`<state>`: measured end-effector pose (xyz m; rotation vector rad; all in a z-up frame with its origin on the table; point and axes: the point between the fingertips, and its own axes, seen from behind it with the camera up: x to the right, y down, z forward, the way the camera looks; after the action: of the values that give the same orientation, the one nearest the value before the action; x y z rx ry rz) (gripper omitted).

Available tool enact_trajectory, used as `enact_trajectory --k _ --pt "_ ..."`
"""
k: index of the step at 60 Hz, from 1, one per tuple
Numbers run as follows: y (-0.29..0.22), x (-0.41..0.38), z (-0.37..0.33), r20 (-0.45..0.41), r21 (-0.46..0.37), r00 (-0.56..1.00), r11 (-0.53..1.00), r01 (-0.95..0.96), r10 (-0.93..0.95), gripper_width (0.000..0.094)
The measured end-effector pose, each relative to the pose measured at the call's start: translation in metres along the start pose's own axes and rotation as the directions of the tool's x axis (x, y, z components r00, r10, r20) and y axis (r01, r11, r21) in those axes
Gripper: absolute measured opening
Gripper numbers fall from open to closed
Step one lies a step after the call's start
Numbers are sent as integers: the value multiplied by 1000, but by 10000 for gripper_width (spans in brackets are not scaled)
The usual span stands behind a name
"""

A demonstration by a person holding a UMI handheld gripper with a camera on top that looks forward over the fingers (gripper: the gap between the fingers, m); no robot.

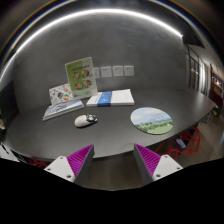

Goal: Arrange mouse

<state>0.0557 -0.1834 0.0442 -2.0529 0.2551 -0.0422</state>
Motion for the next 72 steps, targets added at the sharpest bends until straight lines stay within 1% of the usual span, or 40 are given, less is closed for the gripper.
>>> enact_trajectory --k 4,8,12,17,20,28,33,35,37,40,45,51,56,61,64,66,67,68,72 --pt "-2 -3 5 29 -1 999 1000 17 -17 832" --pt "-8 -11 17 82 6 995 999 54 -54 830" --pt "-5 -29 30 165 -12 983 996 89 -86 830" --pt "5 -63 48 290 -38 950 990 135 -118 833" --pt "9 -80 62 336 -47 931 985 168 -143 832" --pt "6 -115 102 393 -47 895 967 251 -213 833" --pt "3 -134 127 414 -74 885 961 266 -213 830" --pt "3 -139 137 413 -95 887 960 265 -204 838" --pt "-5 -141 148 399 -82 893 961 264 -211 825" --pt "-11 -146 162 382 -89 900 961 262 -210 816" --pt "-21 -157 181 365 -114 912 964 242 -186 827" --pt "-34 -161 205 304 -141 936 964 227 -175 817" --pt "-44 -167 228 250 -147 949 961 236 -194 821" --pt "-52 -174 242 208 -153 963 967 203 -170 833" --pt "-55 -177 250 181 -151 971 971 186 -158 822" --pt "-57 -179 251 166 -150 974 973 178 -153 798" --pt "-57 -180 252 163 -152 975 972 178 -153 833" --pt "-58 -181 252 162 -152 975 973 176 -151 815" --pt "-57 -187 253 172 -147 973 972 181 -155 566"
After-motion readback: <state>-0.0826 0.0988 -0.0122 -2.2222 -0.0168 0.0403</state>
